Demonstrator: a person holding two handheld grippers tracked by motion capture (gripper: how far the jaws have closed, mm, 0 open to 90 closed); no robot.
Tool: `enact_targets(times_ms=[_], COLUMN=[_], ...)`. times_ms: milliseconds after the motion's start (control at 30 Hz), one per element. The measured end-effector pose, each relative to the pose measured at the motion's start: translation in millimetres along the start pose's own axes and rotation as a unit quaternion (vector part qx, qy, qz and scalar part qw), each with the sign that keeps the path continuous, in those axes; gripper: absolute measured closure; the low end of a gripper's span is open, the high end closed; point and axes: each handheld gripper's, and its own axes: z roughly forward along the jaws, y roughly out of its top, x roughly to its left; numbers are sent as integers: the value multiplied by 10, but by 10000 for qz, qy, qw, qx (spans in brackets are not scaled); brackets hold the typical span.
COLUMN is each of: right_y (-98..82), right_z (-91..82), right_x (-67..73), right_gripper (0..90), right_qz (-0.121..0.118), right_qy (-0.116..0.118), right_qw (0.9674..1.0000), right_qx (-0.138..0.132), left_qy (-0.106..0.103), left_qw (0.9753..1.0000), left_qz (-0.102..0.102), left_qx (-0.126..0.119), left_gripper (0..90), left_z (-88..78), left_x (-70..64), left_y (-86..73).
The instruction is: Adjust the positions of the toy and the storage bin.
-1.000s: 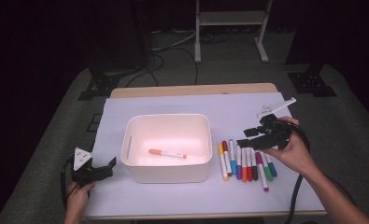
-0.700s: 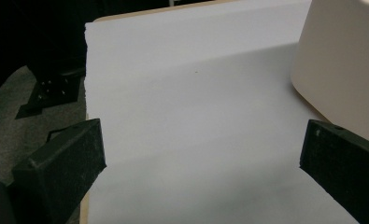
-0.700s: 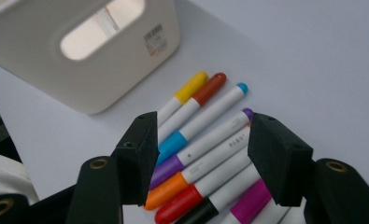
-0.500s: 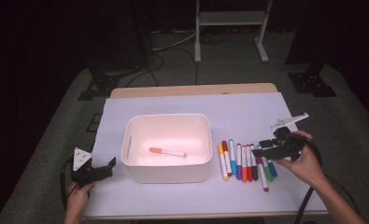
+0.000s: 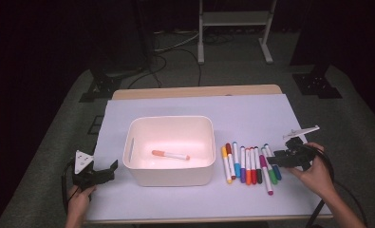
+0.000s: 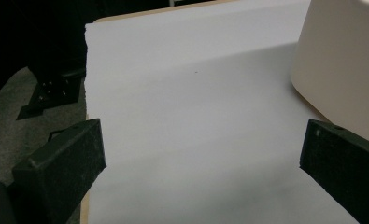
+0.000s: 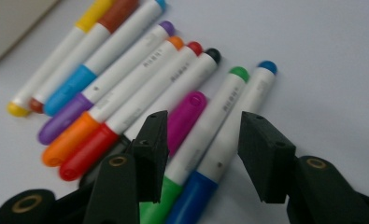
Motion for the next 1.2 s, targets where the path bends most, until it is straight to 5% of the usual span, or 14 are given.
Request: enact_targets(times_ms=[533,767,1000,1200], right_y=[-222,-267,-257,-188], right_z=[90,80,41,-114], right_x=[-163,-162,-181,-106], right_gripper=[603,749,758,758], right_qz=[412,385,459,437], right_qy=[-640,-1006,-921,-542], right_qw=[9971,9942,9947,9974], right_qx=[71,53,40,-176], left_qy=[8,24,22,26], left_qw=[10000,10000,10000,10000], left_qz=[-4,-2,-13,0], left_qx=[-15,-10,-7,-4], left_gripper=[0,0,0,0], left_z=[0,-1,0,0], left_x=[-2,-4,-1,-3], left_y=[-1,-1,0,0])
